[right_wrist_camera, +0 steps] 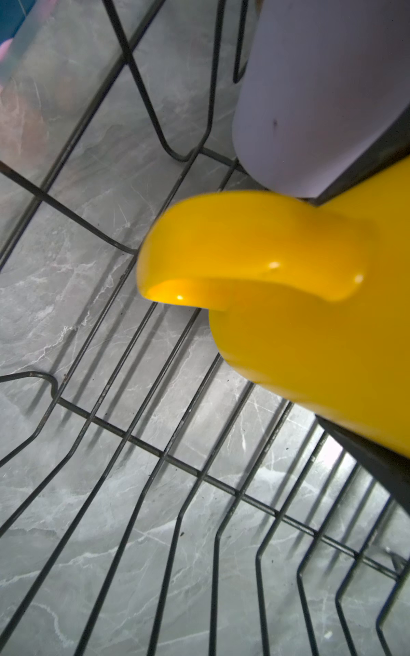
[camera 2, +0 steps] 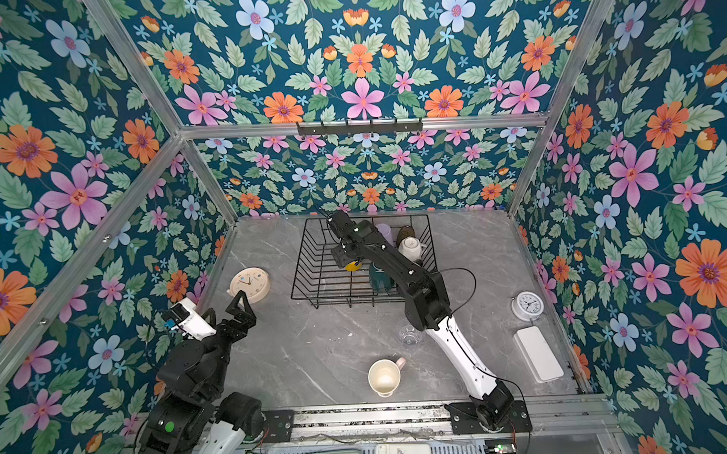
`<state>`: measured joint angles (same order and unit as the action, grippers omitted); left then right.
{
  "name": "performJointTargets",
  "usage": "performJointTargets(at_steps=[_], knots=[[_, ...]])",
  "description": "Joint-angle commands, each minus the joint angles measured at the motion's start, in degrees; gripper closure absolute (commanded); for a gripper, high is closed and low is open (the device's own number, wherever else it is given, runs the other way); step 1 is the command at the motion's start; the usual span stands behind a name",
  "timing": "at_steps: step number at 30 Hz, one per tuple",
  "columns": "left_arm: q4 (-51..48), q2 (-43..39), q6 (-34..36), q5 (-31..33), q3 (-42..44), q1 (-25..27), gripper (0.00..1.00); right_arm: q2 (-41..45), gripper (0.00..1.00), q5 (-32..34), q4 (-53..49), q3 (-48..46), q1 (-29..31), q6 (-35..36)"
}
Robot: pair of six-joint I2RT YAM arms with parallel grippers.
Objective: Load the cups into the dish rack
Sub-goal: 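Lower the yellow mug mouth-down into the rack's far corner with the right gripper, then open the right gripper and lift it away from the yellow mug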
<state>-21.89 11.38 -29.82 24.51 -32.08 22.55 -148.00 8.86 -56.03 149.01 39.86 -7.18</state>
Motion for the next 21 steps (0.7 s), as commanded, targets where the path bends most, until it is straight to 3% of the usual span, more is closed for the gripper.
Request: performJointTargets(at_steps=[1,9,21], knots=[[-0.34,0.05,0.34,0.61,-0.53,-0.08,0.0,0.38,0.22,-1.11,0.55,0.57,0.07,0.67],[-0.61,-0.13,0.2,0.58,-0.53,-0.12,0.0,1.22,0.12,-1.79,0.56,1.15,0.12,1.12],[-0.78,-0.04,0.12,0.52,-0.88,-0.09,0.0,5.22,0.11,-2.55,0.72,0.59,0.06,0.29]])
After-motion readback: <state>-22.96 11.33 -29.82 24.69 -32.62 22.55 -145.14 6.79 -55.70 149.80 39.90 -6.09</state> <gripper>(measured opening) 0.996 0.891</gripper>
